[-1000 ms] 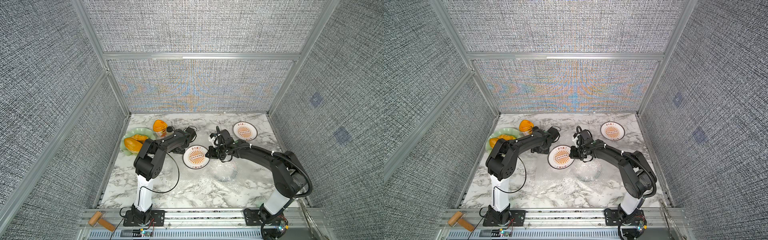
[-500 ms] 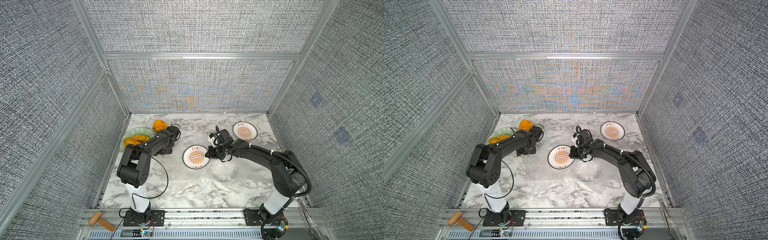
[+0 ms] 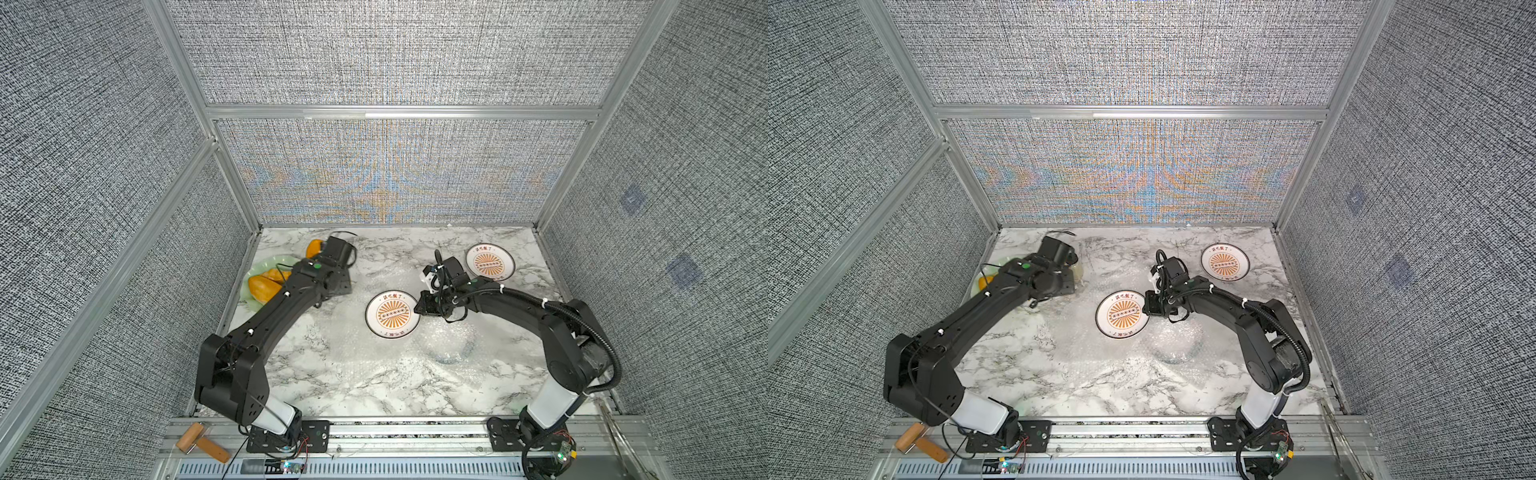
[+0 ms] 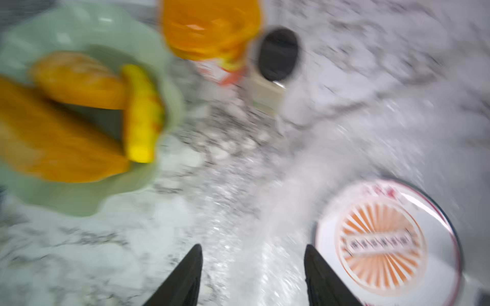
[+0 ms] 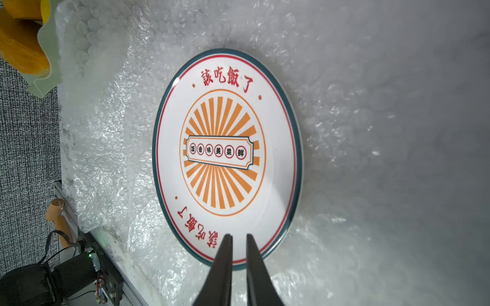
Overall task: Unpack dinner plates from bubble wrap
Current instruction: Unwrap the bubble wrap.
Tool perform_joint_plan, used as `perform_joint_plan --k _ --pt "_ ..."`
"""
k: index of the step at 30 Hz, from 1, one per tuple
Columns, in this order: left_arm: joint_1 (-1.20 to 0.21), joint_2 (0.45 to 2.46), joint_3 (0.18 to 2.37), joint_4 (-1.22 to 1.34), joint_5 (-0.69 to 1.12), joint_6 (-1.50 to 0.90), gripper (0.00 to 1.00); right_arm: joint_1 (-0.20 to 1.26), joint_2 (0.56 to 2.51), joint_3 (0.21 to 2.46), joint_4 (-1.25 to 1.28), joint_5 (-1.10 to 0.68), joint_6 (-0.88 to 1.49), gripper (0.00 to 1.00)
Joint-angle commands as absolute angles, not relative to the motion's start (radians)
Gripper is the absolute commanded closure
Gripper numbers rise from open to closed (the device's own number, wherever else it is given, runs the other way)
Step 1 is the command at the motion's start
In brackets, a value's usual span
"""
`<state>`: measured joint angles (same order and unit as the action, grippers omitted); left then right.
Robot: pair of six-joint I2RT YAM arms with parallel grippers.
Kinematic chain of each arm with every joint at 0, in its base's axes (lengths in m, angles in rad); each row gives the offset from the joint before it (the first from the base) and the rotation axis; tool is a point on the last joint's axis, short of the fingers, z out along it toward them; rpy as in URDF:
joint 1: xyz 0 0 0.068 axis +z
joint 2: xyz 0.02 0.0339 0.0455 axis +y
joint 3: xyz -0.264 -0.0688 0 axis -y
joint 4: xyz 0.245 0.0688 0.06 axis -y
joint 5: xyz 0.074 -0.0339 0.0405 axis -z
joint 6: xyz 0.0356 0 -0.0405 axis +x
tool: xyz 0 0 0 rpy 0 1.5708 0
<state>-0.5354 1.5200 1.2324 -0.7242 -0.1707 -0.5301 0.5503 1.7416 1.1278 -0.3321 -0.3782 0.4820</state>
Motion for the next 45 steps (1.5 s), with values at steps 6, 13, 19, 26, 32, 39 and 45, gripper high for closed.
perform_joint_plan --k 6,13,19,26,32,39,45 --pt "-0.613 1.744 1.224 -0.568 0.006 -0.615 1.0 0.55 1.759 1.148 -0.328 -0.402 0.486 0.85" --pt "-0.524 1.901 1.347 -0.618 -0.113 -0.589 1.0 0.552 1.726 1.13 -0.341 -0.398 0.488 0.85" --pt "-0.412 1.901 1.312 -0.619 -0.144 -0.567 1.0 0.552 1.717 1.104 -0.331 -0.39 0.489 0.81" --pt "-0.313 1.826 1.232 -0.604 -0.145 -0.584 1.0 0.552 1.748 1.126 -0.337 -0.394 0.485 0.62" --pt "-0.3 1.687 1.194 -0.58 0.014 -0.551 1.0 0.55 1.768 1.153 -0.359 -0.383 0.47 0.6" --pt "-0.301 1.321 1.032 -0.506 0.371 -0.463 0.7 0.523 1.789 1.164 -0.375 -0.378 0.456 0.6" --pt "-0.301 1.086 0.865 -0.446 0.556 -0.405 0.04 0.52 1.823 1.179 -0.367 -0.38 0.458 0.6"
